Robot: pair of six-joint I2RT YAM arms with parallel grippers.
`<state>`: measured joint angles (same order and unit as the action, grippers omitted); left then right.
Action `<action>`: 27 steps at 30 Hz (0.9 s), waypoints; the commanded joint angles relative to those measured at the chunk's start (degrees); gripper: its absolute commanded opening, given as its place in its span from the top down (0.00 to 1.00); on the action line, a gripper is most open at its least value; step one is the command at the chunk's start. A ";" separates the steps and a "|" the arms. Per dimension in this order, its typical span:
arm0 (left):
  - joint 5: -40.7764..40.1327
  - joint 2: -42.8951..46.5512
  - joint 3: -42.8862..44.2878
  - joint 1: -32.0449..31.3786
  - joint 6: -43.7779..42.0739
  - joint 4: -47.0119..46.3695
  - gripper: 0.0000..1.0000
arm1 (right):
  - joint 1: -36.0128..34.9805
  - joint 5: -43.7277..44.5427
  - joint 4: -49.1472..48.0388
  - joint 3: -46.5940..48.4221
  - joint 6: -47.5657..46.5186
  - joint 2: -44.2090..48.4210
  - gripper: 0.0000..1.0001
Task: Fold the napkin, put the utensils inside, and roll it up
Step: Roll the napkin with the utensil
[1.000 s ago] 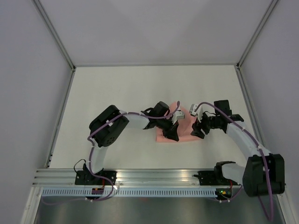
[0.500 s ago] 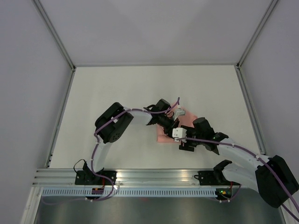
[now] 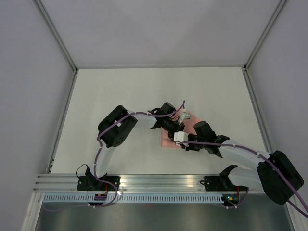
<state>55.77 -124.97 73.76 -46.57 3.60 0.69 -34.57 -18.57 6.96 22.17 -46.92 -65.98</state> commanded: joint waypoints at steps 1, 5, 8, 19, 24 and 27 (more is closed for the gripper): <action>-7.42 0.24 -2.83 -0.46 -1.13 7.31 0.74 | 0.46 2.22 4.37 2.52 -0.98 -2.40 0.77; -9.80 4.02 -3.27 -0.37 -0.78 6.26 0.67 | 0.46 0.29 8.76 4.54 -1.77 -4.33 0.82; -11.64 6.83 -3.00 -0.11 0.27 5.47 0.64 | 0.47 -1.73 11.31 5.77 -1.78 -6.00 0.84; -23.86 17.47 -6.25 1.21 1.15 0.72 0.63 | 3.19 -8.32 19.14 11.22 -3.71 -12.76 0.85; -33.08 25.11 -12.13 2.62 3.34 -5.60 0.61 | 7.23 -13.07 24.67 15.52 -6.25 -16.72 0.85; -38.18 29.93 -17.32 4.11 5.80 -11.22 0.60 | 10.21 -15.97 28.98 18.94 -8.71 -20.32 0.85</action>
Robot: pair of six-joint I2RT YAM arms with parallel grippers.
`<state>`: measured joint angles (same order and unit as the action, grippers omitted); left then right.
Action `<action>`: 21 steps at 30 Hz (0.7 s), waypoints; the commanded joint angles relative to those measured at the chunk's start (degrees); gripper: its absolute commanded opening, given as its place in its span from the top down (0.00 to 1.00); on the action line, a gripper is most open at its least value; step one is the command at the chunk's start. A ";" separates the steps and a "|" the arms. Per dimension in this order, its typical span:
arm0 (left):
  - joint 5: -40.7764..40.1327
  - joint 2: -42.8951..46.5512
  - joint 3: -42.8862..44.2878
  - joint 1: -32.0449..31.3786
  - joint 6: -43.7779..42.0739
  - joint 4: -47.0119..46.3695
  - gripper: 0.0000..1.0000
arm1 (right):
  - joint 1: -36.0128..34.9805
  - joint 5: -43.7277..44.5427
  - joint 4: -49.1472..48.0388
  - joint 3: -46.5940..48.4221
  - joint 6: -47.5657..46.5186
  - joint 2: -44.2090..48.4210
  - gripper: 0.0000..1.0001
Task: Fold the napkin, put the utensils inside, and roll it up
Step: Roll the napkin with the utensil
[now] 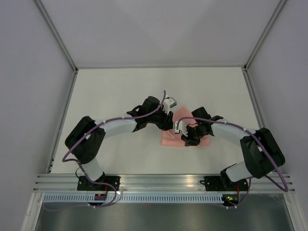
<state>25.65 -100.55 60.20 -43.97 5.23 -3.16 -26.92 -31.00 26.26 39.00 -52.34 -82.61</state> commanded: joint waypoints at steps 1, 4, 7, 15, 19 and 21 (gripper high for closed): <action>-8.94 6.67 -5.26 1.69 4.69 -10.43 0.60 | 3.35 -4.23 10.90 3.09 -4.08 -5.79 0.85; -13.16 12.03 -13.15 1.69 4.87 -17.81 0.60 | 5.99 -6.96 16.09 6.95 -7.07 -10.44 0.85; -17.37 16.33 -17.73 0.99 4.00 -22.31 0.60 | 8.62 -9.16 22.23 11.00 -9.71 -15.54 0.85; -28.81 21.28 -22.23 -8.49 -8.89 -24.97 0.57 | 13.55 -13.29 34.20 22.77 -15.51 -29.95 0.85; -34.60 17.33 -20.31 -17.79 -17.08 -23.91 0.56 | 15.05 -14.70 38.42 26.82 -17.10 -35.06 0.85; -37.07 13.57 -19.17 -20.18 -21.03 -23.21 0.55 | 15.31 -14.87 39.57 28.40 -17.10 -36.91 0.85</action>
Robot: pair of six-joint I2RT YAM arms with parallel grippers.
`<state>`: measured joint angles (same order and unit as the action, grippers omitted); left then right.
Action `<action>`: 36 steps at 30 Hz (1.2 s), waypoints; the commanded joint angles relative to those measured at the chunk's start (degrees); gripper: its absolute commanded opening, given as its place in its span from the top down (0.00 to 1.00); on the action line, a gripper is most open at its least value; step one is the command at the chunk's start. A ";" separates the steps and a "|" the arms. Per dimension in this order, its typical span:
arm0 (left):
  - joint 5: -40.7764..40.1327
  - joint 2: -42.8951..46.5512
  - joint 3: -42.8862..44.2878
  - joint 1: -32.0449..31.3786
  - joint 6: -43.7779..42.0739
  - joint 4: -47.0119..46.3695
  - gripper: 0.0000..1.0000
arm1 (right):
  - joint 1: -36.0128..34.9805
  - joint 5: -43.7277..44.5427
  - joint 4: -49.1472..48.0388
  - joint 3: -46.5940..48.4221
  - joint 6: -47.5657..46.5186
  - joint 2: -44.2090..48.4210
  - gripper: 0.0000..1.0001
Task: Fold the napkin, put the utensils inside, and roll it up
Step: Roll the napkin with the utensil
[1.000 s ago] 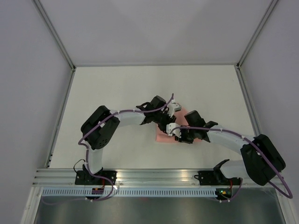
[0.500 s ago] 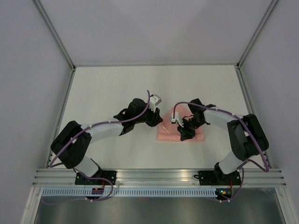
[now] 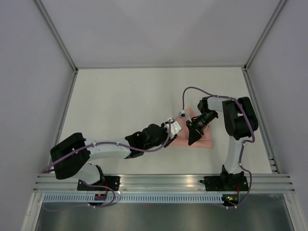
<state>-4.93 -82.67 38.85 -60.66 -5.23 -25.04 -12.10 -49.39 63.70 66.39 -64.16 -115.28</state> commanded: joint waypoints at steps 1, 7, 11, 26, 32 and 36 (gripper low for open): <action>-7.28 -5.64 3.41 -5.67 -11.89 -0.98 0.55 | 0.58 3.51 2.56 1.37 -5.36 -4.77 0.85; -11.94 -15.75 7.81 -12.89 -22.35 -0.97 0.53 | 1.11 3.59 3.36 3.22 -4.48 -6.97 0.85; -11.86 -20.06 9.84 -14.48 -24.73 -2.20 0.52 | 1.46 3.68 3.62 3.92 -4.22 -7.50 0.85; -11.51 -29.47 12.74 -14.66 -27.81 -8.71 0.41 | 1.64 3.33 4.24 5.42 -3.52 -9.96 0.85; -8.61 -30.88 12.65 -14.66 -26.15 -5.03 0.55 | 1.64 3.33 4.59 5.85 -3.51 -10.49 0.85; -7.20 -31.67 12.83 -14.57 -24.39 -1.25 0.73 | 1.64 3.42 4.59 5.77 -3.51 -10.49 0.85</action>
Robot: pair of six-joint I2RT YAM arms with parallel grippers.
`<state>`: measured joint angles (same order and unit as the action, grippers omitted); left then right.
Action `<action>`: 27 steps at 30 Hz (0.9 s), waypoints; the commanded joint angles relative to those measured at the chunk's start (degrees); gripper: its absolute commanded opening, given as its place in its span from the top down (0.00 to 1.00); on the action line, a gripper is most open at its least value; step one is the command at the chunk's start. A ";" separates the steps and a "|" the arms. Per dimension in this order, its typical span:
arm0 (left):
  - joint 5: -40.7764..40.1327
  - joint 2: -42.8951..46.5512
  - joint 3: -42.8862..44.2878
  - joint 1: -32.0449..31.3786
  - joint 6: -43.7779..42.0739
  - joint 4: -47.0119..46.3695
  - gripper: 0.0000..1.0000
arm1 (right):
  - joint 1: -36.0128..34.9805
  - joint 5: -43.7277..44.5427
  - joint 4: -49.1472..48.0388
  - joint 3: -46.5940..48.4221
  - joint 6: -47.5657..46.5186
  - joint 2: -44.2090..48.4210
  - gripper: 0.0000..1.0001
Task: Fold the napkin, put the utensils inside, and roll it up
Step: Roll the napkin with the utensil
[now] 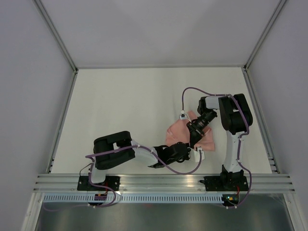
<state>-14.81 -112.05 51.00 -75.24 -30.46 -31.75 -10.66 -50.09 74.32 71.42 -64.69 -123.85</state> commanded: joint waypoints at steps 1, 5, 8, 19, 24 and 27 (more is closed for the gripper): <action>3.11 -2.64 0.76 0.01 1.19 5.90 0.80 | 0.20 4.03 -6.21 0.83 -2.90 -1.92 0.85; 5.49 -2.91 0.85 0.62 3.82 8.45 0.91 | 0.20 4.21 -6.30 0.57 -2.55 -1.74 0.84; 8.65 -2.65 1.29 1.67 5.67 11.26 0.98 | 0.20 4.56 -7.26 0.13 -1.59 -0.87 0.78; 22.71 -2.56 5.07 6.16 11.03 21.55 0.98 | 0.37 7.72 -15.43 -3.65 6.14 9.93 0.37; 27.27 -2.38 6.04 8.00 13.22 23.92 0.98 | 0.72 8.95 -20.08 -5.14 12.54 15.65 0.34; 30.79 -2.30 6.91 9.50 14.37 25.77 0.98 | 1.51 9.83 -23.86 -6.29 16.32 20.22 0.34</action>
<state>7.62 -111.96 58.96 -66.41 -21.71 -18.74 -9.91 -42.59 60.80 65.82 -53.25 -108.38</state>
